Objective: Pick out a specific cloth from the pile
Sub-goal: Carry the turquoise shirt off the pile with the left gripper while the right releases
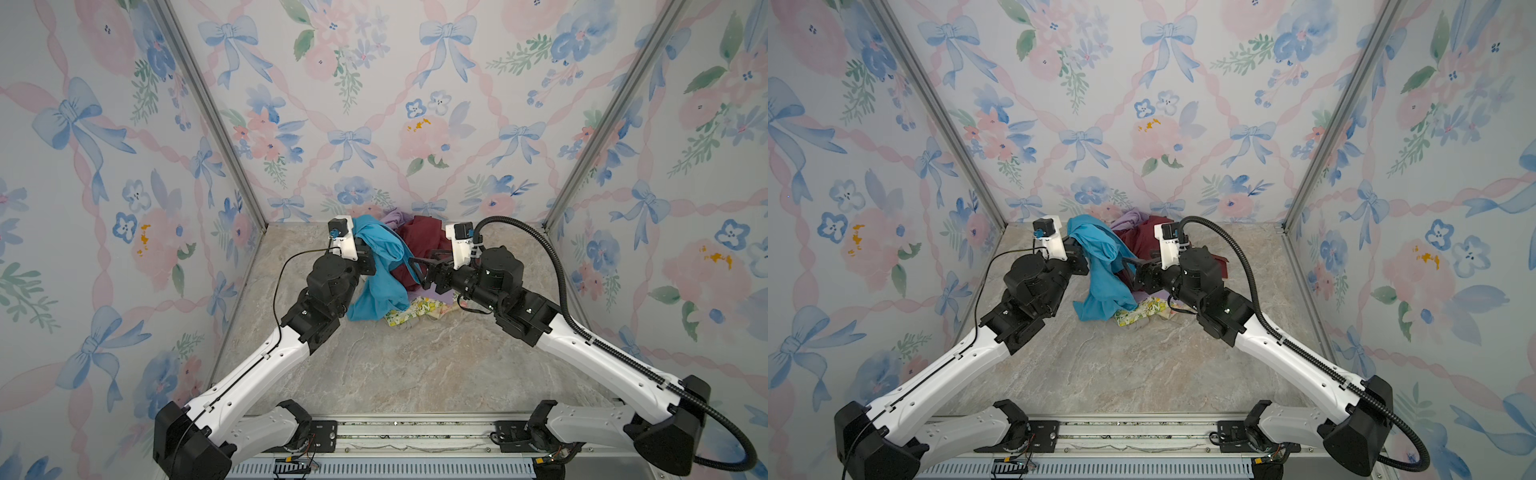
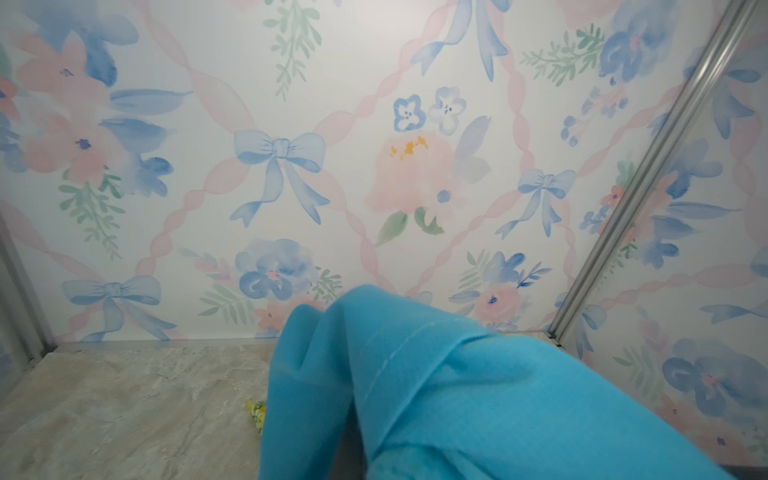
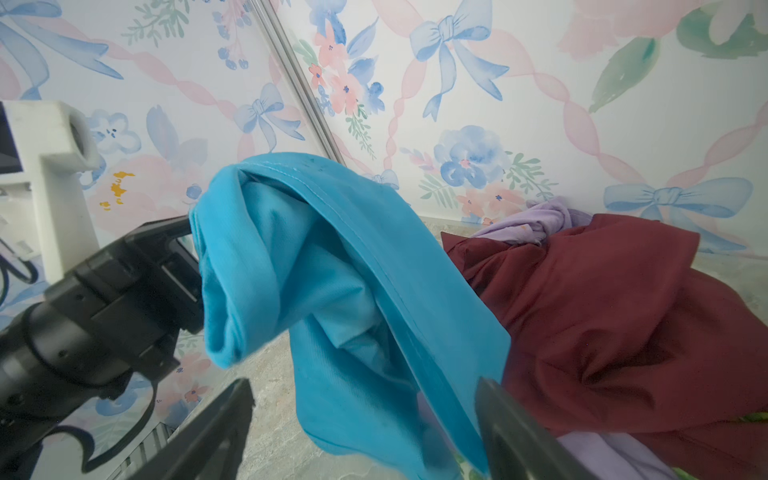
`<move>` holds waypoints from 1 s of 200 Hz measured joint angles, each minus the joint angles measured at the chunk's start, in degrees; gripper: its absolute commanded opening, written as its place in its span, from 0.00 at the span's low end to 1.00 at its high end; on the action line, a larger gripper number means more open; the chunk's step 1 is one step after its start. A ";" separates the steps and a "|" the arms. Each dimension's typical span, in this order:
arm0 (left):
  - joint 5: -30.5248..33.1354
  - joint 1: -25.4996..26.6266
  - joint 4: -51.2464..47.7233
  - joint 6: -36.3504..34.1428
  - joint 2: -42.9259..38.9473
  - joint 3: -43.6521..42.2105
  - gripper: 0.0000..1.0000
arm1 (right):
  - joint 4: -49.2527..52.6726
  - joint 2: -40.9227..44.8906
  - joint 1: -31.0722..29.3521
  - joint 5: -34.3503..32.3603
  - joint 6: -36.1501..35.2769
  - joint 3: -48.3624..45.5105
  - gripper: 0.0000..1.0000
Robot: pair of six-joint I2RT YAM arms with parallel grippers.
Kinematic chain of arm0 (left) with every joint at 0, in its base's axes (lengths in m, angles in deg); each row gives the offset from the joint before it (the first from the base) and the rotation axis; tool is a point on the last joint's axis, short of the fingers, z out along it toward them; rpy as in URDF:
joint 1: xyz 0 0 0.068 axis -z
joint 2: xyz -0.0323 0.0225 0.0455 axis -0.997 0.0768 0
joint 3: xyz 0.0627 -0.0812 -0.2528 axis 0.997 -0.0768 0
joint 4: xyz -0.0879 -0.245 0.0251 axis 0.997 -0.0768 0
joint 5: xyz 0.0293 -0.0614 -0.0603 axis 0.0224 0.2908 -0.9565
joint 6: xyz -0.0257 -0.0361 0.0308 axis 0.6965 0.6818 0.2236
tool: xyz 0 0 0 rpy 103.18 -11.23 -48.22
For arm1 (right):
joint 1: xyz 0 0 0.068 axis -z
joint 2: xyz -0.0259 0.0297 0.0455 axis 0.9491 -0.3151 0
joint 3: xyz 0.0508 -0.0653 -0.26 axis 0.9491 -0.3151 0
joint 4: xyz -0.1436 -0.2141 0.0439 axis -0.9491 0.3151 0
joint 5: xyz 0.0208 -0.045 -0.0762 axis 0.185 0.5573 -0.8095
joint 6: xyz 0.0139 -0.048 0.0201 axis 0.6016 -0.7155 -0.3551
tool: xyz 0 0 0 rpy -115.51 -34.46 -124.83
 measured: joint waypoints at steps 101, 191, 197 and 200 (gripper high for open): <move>7.67 -19.19 -24.11 -3.17 -2.89 14.01 0.00 | 3.19 2.95 0.02 0.35 -3.48 -5.70 0.90; 4.46 -31.04 -26.36 -0.98 0.22 5.84 0.00 | 5.09 11.80 0.46 -1.57 -6.47 -16.20 0.91; 3.93 -32.00 -26.36 -0.52 0.66 4.48 0.00 | 5.09 12.15 0.46 -1.73 -6.49 -16.90 0.91; 3.52 -32.65 -26.38 -0.07 0.85 3.65 0.00 | 5.09 12.35 0.46 -1.86 -6.49 -17.29 0.91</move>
